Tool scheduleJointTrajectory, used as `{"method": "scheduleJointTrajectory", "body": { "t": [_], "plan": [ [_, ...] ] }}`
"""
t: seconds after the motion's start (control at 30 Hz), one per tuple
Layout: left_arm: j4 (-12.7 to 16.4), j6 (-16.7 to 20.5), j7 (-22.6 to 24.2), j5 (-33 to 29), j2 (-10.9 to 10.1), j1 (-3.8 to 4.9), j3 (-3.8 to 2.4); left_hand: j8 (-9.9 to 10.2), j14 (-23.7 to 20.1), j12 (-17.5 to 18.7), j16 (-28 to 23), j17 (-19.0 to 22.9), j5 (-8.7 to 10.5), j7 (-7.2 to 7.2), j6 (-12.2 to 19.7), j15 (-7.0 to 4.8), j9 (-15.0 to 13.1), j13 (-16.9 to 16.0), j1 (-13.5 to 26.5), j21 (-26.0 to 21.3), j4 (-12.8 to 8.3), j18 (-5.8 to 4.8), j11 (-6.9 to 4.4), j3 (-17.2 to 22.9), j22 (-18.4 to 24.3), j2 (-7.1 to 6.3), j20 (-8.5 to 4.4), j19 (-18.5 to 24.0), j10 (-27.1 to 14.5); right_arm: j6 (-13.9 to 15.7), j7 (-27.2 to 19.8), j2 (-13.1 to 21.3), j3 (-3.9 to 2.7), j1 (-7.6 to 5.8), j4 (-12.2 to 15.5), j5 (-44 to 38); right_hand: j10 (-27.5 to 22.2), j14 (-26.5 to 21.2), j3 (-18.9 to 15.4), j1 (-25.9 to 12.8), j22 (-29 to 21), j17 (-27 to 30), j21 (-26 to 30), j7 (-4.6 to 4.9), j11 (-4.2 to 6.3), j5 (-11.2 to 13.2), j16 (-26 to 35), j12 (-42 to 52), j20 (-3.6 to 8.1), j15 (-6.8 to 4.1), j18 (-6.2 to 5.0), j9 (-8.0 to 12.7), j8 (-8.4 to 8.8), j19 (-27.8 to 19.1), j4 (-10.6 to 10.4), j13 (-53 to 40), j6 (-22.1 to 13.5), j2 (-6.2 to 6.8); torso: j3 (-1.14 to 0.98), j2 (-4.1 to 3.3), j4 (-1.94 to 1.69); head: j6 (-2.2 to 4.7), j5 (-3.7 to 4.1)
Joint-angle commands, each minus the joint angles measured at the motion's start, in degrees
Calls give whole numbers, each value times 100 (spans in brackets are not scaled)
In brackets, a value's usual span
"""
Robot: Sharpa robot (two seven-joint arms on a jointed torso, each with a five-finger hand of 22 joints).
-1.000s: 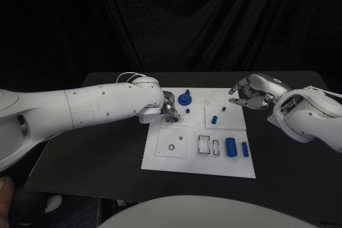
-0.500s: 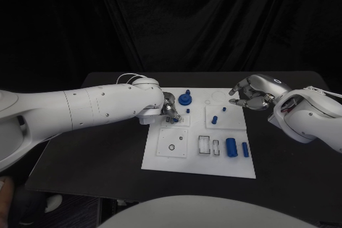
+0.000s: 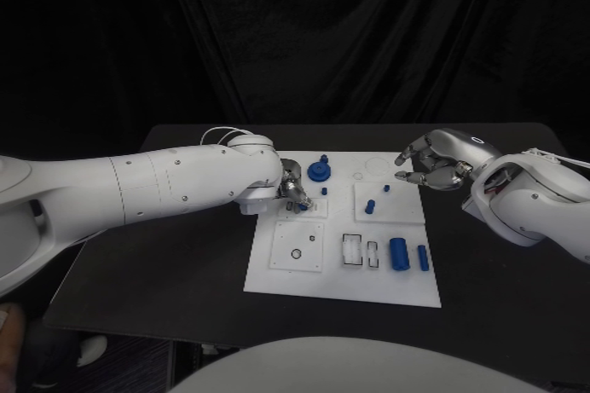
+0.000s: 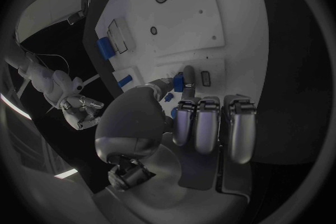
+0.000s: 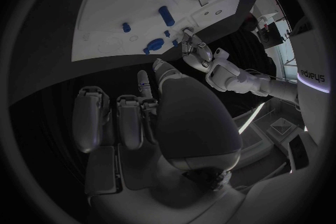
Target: Assemble the parts on the task board
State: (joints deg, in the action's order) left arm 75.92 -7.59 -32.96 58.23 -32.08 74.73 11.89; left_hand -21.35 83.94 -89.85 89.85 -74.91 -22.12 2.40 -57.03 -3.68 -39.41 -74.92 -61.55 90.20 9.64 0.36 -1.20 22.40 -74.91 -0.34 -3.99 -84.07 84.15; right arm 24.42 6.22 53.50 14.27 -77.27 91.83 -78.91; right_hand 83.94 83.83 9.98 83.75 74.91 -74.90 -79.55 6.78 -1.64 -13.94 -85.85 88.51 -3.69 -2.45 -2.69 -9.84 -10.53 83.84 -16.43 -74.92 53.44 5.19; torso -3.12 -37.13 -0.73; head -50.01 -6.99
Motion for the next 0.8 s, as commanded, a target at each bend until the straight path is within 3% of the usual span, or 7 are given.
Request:
{"method": "scheduleJointTrajectory", "body": {
  "t": [0.03,0.8],
  "plan": [
    [-13,-34,22,15,-20,-40,19,38,606,-15,15,-1509,44,31,19,-14,-3,-1508,50,-20,-3,-36,-10,31,-1509,0,-12,-593,585,-73,142,1,-4,15,-6,-16,381,473,26,-46,1097,-892,40,-9,-31,30,31,-34,-42,36,-6,10,-13,130,5,-1215,28,-19,3,-1,3,1,-12],
    [1,-145,-35,15,-54,-49,20,40,606,-15,15,-1509,73,11,-15,-22,-41,-1508,5,-20,-93,-36,-24,82,-1509,-12,-15,-593,585,-204,216,-21,-4,28,-27,-16,367,470,44,-20,1088,-876,68,-11,-26,4,43,-47,-39,31,-13,23,-3,118,28,-1196,17,-35,0,-2,1,1,-14]
  ]
}}
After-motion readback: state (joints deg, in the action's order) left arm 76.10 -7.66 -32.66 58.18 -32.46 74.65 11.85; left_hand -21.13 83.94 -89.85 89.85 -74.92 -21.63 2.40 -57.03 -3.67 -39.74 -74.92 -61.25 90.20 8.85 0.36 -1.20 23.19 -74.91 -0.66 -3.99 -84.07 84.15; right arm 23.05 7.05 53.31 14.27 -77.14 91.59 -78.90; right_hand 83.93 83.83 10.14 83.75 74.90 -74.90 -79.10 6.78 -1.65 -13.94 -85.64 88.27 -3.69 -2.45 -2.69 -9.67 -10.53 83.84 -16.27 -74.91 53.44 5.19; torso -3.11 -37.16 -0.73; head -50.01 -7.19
